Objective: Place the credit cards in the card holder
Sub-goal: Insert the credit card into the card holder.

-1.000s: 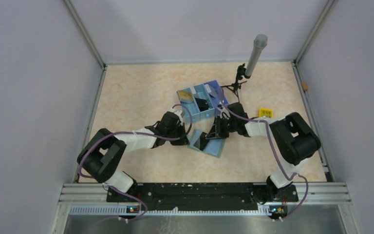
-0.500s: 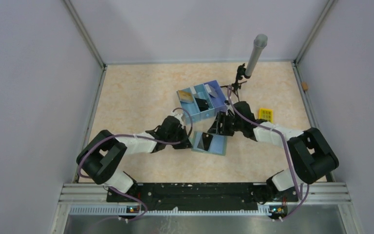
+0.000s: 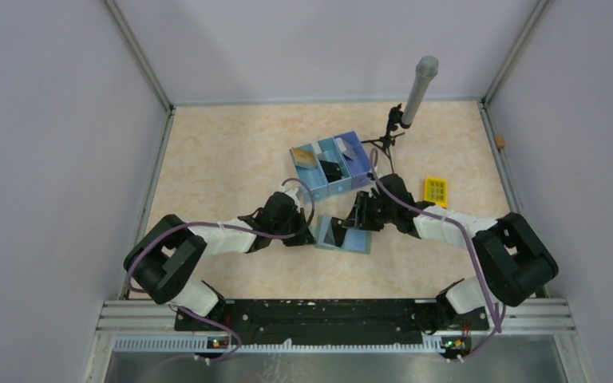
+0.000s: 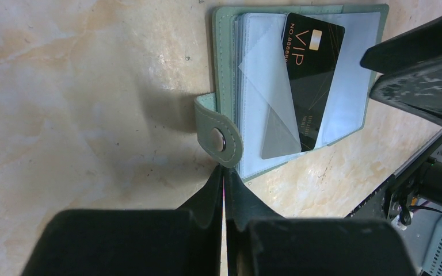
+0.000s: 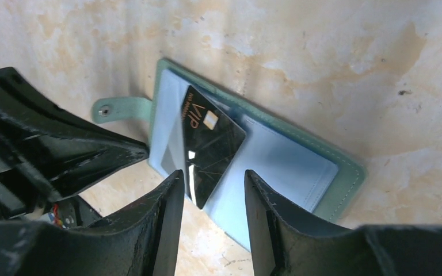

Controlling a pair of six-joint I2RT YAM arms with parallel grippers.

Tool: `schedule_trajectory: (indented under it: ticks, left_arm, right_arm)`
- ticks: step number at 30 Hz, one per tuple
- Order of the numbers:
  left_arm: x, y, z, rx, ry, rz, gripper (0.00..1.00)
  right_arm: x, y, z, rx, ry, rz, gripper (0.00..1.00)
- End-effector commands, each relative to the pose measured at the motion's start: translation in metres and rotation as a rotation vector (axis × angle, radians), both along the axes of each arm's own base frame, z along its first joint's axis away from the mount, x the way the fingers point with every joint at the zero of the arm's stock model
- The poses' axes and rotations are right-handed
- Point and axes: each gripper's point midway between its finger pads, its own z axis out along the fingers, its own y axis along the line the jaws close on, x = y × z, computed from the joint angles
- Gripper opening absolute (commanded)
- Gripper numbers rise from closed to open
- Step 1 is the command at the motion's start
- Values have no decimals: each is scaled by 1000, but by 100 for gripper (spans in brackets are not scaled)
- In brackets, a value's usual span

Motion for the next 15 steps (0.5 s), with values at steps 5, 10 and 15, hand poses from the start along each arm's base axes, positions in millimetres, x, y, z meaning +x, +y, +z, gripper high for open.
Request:
schedule_trajectory:
  ticks: [5,10,15]
  left_arm:
    - [3,-1,6,-1,-30,-3,0]
    - [3,-1,6,7,-31,-8,0]
    - [4,-1,5,14,-33,-13,0]
  right_arm:
    - [15,7,-16,-59,6,-21,41]
    - [19,12,-21,-70,0,-9,38]
    - [23,20,-21,-76,-8,14,33]
